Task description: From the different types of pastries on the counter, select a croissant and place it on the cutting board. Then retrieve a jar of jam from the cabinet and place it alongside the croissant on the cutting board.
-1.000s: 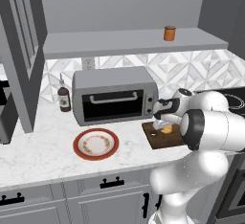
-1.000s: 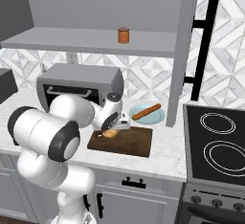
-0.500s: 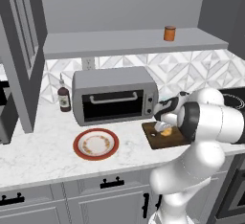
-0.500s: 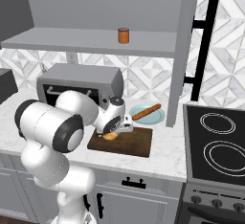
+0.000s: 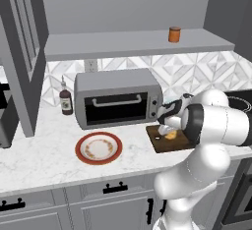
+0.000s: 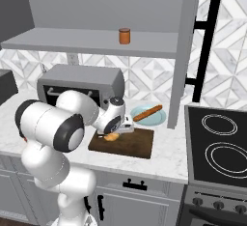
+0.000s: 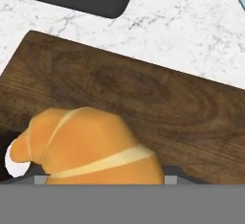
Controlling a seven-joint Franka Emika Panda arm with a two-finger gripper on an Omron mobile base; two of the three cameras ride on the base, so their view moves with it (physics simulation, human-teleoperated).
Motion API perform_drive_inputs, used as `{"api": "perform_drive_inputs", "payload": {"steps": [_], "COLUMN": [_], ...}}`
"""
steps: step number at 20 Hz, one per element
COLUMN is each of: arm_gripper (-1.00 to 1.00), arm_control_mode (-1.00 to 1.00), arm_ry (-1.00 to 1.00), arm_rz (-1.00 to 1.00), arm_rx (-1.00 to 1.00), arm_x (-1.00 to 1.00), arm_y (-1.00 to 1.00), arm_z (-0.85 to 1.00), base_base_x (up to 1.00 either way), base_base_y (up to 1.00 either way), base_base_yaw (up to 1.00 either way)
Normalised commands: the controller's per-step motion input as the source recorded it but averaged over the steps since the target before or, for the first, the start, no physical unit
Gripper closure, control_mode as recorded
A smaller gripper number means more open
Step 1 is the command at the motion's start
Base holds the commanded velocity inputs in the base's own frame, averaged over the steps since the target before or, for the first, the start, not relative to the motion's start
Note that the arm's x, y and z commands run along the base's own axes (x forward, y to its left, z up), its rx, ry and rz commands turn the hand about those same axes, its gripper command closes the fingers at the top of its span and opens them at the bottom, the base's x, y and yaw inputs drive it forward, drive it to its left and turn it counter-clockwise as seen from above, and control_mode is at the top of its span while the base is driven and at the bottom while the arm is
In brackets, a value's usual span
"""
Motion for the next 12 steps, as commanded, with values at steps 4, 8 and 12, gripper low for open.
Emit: {"api": "perform_drive_inputs", "payload": {"steps": [4,8,12], "arm_gripper": [-1.0,-1.0,-1.0], "arm_control_mode": [-1.0,-1.0,-1.0], "arm_ry": [0.0,0.0,0.0], "arm_rz": [-0.1,-0.09,-0.09], "arm_rx": [0.0,0.0,0.0], "arm_x": [0.0,0.0,0.0], "arm_y": [0.0,0.0,0.0], "arm_z": [-0.14,-0.11,-0.05], "base_base_x": [0.0,0.0,0.0], "base_base_y": [0.0,0.0,0.0], "base_base_yaw": [0.0,0.0,0.0]}}
